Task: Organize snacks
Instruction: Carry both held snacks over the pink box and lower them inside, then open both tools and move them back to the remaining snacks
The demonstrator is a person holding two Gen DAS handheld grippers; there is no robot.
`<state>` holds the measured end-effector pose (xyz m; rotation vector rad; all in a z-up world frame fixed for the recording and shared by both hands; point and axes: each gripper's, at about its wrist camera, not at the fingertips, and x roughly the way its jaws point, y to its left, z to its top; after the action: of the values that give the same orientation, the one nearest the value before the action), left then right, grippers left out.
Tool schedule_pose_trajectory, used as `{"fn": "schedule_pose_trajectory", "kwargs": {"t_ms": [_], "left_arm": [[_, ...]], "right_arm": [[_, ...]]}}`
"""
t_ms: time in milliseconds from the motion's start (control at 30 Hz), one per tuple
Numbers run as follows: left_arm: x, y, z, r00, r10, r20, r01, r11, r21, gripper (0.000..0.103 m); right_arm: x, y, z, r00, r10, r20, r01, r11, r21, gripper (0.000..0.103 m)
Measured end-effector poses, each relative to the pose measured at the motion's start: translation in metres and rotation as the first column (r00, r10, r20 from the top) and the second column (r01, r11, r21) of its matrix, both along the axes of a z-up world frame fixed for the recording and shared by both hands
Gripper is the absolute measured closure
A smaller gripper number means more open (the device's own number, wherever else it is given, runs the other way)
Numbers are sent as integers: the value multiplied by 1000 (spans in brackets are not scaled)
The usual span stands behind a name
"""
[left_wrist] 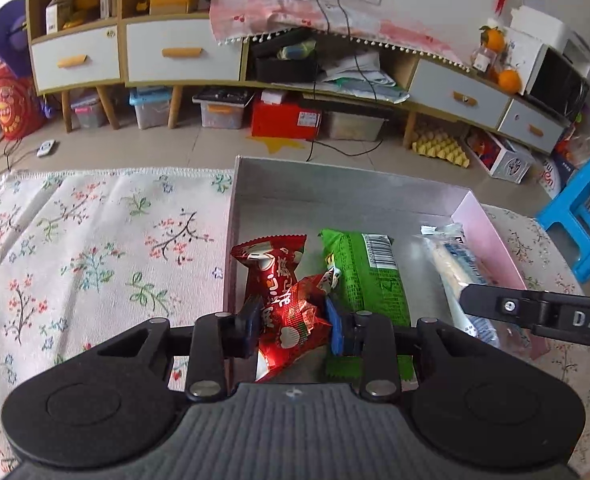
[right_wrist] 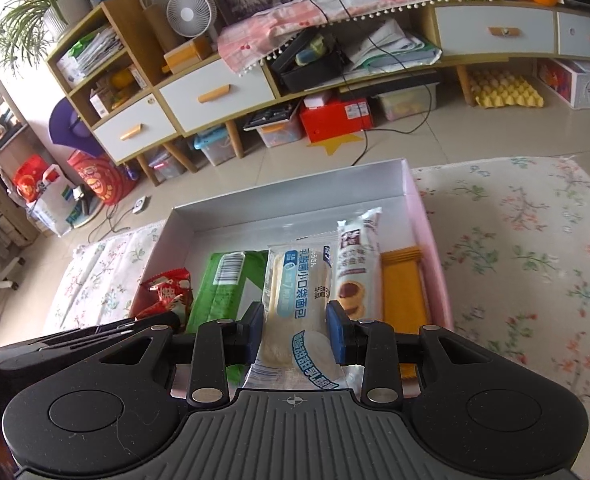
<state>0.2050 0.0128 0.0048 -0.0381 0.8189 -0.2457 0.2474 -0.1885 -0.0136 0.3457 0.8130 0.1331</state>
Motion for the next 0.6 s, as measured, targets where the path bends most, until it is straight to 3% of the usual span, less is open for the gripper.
{"fn": "schedule_pose_trajectory", "kwargs": {"t_ms": [200, 300, 367, 600], "left_arm": [[1, -1, -1, 999, -31, 43, 30, 999, 18, 71], [1, 1, -1, 998, -40, 38, 39, 999, 24, 59], [-1, 2, 2, 998, -39, 45, 38, 999, 29, 59], [-4, 11, 17, 999, 0, 51, 2, 999, -51, 58]], "right_arm": [[8, 6, -9, 1000, -4, 15, 4, 1000, 19, 70], [10, 7, -14, 1000, -16, 6, 16, 999, 39, 67], [10, 5, -15, 1000, -28, 11, 27, 998, 50, 67], [5, -3, -9, 999, -48, 14, 47, 996, 76, 67]]}}
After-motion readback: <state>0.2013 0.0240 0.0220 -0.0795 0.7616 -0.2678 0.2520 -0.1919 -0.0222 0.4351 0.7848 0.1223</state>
